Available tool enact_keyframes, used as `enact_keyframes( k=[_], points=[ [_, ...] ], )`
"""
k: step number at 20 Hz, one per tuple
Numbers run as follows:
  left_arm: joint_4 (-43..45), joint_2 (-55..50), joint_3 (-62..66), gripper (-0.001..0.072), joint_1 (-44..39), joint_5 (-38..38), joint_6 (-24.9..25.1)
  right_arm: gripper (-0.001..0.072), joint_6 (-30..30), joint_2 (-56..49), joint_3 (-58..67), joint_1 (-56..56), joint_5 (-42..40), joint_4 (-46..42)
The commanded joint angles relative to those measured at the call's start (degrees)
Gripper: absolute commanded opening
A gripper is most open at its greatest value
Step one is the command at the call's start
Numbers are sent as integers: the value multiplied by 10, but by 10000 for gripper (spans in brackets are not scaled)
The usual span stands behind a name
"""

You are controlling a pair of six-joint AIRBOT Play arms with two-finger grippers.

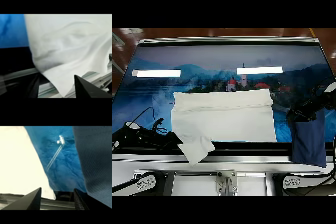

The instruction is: Fold the shirts.

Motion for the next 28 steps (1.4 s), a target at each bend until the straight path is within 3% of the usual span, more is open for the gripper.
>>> enact_keyframes(
  k=[1,4,7,8,9,11,15,26,27,28],
  points=[
    [-11,0,-32,515,-3,19,8,526,0,0,0,0,-2,1],
    [-49,0,-56,511,-3,47,24,526,0,0,0,0,-5,1],
    [-57,0,-59,355,-3,74,23,526,4,0,0,0,-8,1],
    [-60,0,-58,275,-3,80,23,549,5,0,0,0,-8,1],
    [-62,0,-58,143,-3,82,23,626,5,0,0,0,-7,1],
    [-62,0,-57,46,-3,68,40,629,4,0,-2,0,-4,-1],
    [-60,2,-38,45,1,23,76,628,-43,4,-86,0,44,37],
    [-59,3,8,45,1,-18,101,624,-33,22,-283,22,-120,78],
    [-60,3,9,45,1,-18,101,561,-33,22,-292,22,-135,87],
    [-60,3,10,45,1,-19,101,547,-33,22,-297,22,-150,97]
  ],
)
